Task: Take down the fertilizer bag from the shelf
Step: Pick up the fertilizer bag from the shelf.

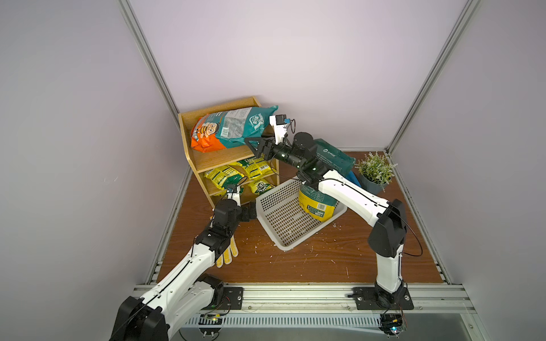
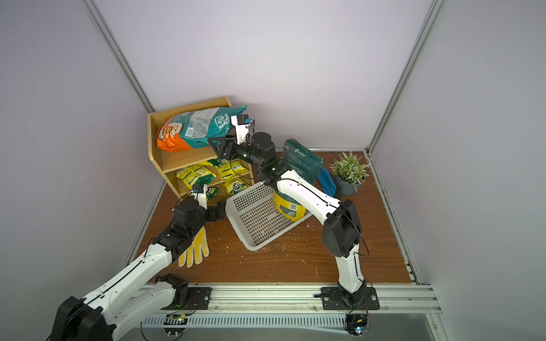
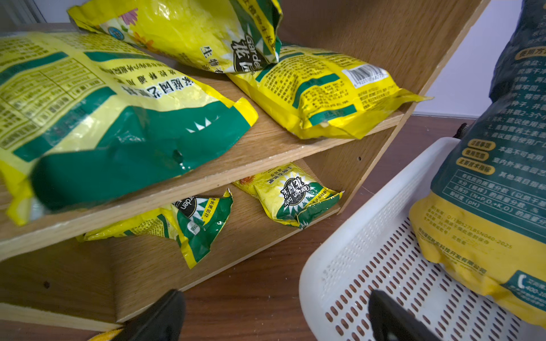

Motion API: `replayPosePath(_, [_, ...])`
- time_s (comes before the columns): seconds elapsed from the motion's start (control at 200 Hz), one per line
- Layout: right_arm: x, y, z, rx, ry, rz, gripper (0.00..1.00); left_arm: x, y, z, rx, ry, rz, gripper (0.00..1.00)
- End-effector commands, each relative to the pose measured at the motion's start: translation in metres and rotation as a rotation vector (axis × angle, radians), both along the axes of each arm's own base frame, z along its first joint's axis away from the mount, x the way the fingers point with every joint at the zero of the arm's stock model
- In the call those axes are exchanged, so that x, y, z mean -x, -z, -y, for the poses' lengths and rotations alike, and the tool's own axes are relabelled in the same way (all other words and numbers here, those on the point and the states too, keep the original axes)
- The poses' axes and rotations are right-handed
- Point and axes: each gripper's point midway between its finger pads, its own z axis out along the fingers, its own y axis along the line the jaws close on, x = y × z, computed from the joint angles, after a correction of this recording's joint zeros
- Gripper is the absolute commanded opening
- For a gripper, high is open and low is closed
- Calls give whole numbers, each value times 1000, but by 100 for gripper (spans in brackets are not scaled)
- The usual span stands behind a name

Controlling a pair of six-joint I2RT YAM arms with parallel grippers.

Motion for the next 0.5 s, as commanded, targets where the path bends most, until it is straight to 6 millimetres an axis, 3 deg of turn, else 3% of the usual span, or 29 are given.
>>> replayPosePath(0.0, [13,-46,-2,-109,-48,62,63,-2,-7,0,-20,2,32,100])
replayPosePath(0.19, [13,-58,-3,-105,-45,109,0,-2,-8,-1,-18,-1,39,100])
replayPosePath(0.315, [18,-77,6,-65,-21,196,0,-2,-8,-1,-16,-1,40,100])
replayPosePath(0.385, [30,-93,11,-40,-67,288,0,-2,-8,-1,-15,-2,37,100])
replayPosePath(0.45, [63,-109,14,-24,-218,501,0,-2,-8,-1,-16,-1,37,100])
replayPosePath(0.495, [64,-121,22,-26,-215,514,0,-2,-7,-1,-16,-1,35,100])
